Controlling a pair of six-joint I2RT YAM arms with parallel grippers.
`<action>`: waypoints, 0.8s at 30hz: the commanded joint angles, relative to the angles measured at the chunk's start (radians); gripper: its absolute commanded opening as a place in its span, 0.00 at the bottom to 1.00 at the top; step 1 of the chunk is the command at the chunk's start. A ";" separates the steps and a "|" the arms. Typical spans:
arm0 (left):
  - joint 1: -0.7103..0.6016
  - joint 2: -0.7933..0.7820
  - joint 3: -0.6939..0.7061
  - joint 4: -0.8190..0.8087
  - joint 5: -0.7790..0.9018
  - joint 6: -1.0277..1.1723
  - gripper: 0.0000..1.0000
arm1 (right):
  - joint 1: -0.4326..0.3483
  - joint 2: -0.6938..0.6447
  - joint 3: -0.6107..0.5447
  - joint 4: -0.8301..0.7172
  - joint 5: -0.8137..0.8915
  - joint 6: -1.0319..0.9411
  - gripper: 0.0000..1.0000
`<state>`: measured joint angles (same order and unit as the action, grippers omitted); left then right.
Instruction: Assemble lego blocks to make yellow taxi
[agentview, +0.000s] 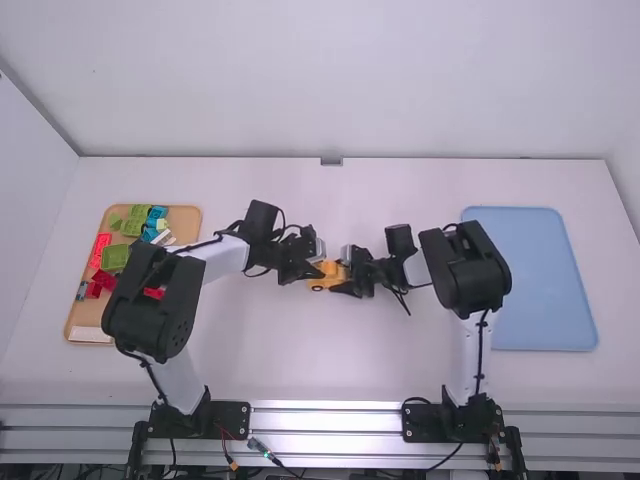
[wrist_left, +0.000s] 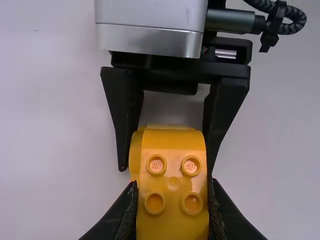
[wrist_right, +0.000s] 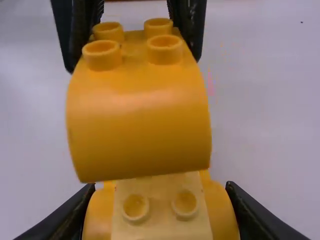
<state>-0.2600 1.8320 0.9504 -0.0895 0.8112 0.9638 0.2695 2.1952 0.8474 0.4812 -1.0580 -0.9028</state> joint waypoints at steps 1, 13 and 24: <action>-0.008 0.021 -0.009 -0.003 0.003 -0.006 0.02 | 0.000 -0.008 -0.031 -0.018 0.144 0.032 0.20; -0.011 0.066 -0.009 0.046 -0.008 -0.006 0.02 | 0.000 -0.019 -0.050 -0.014 0.143 0.007 0.19; -0.015 0.077 -0.009 0.073 0.038 -0.006 0.02 | 0.001 -0.019 -0.049 -0.011 0.143 0.007 0.20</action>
<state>-0.2653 1.8908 0.9504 -0.0135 0.8165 0.9607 0.2710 2.1670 0.8234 0.4873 -1.0065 -0.9051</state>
